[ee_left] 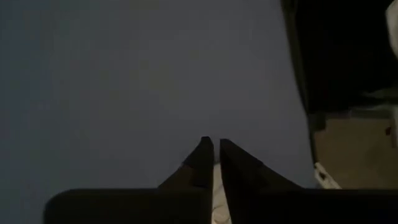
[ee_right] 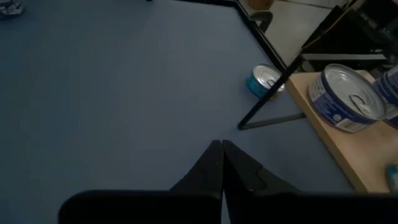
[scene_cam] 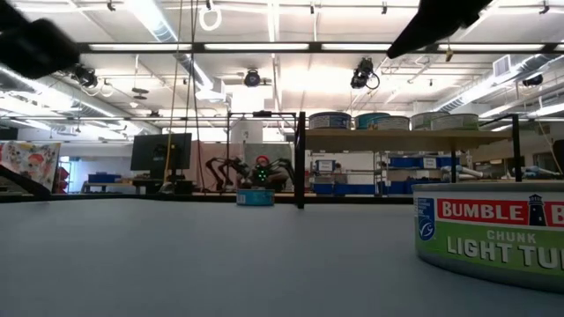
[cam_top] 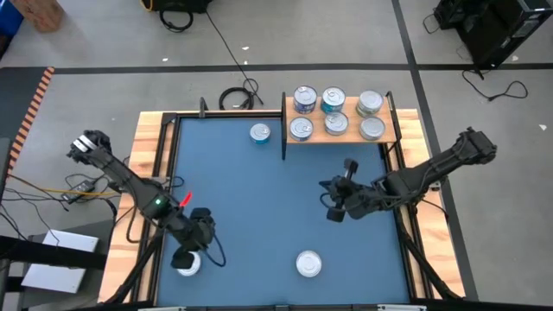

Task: Stack canned seafood by type on shelf
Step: Stack the blue tuna can on top of the blue tuna can on the shelf

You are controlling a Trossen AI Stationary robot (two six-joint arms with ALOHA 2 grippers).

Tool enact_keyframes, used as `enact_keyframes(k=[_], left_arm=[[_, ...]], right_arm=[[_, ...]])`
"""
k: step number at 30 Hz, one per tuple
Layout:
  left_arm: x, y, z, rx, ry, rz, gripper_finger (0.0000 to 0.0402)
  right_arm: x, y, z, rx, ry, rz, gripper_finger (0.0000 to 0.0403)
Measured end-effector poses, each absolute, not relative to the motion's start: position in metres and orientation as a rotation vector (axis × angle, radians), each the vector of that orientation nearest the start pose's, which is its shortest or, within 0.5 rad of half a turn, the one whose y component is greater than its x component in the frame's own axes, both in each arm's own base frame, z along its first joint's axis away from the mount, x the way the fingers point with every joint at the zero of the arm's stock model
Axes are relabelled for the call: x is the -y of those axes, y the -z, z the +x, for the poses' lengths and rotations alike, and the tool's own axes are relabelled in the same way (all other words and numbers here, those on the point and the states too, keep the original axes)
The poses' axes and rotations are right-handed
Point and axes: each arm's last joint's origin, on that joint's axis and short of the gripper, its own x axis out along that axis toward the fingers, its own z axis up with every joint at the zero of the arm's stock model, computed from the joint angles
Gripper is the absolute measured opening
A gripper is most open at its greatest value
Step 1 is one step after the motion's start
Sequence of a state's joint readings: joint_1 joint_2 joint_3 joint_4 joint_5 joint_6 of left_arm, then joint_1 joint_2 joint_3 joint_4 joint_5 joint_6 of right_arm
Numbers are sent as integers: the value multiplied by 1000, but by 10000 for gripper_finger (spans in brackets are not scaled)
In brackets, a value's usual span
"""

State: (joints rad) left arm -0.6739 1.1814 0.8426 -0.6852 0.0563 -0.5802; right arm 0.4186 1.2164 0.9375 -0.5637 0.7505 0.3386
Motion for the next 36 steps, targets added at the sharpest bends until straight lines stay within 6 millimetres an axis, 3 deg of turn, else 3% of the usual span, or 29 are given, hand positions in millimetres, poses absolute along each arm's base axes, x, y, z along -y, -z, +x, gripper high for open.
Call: enact_keyframes(k=[8,15,21,29,36], left_arm=[[155,-201,163,-1325,298,-147,91],[163,-178,168,-1430,264,-96,95],[164,-174,169,-1448,262,-92,79],[166,-175,170,-1420,299,-77,9],[167,-176,176,-1348,292,-69,3]], right_arm=[[-94,-274,224,-606,403,-171,12],[-100,-276,221,-583,402,-185,13],[-102,-276,220,-571,409,-197,11],[-103,-276,219,-567,409,-198,10],[-103,-277,220,-565,408,-197,12]])
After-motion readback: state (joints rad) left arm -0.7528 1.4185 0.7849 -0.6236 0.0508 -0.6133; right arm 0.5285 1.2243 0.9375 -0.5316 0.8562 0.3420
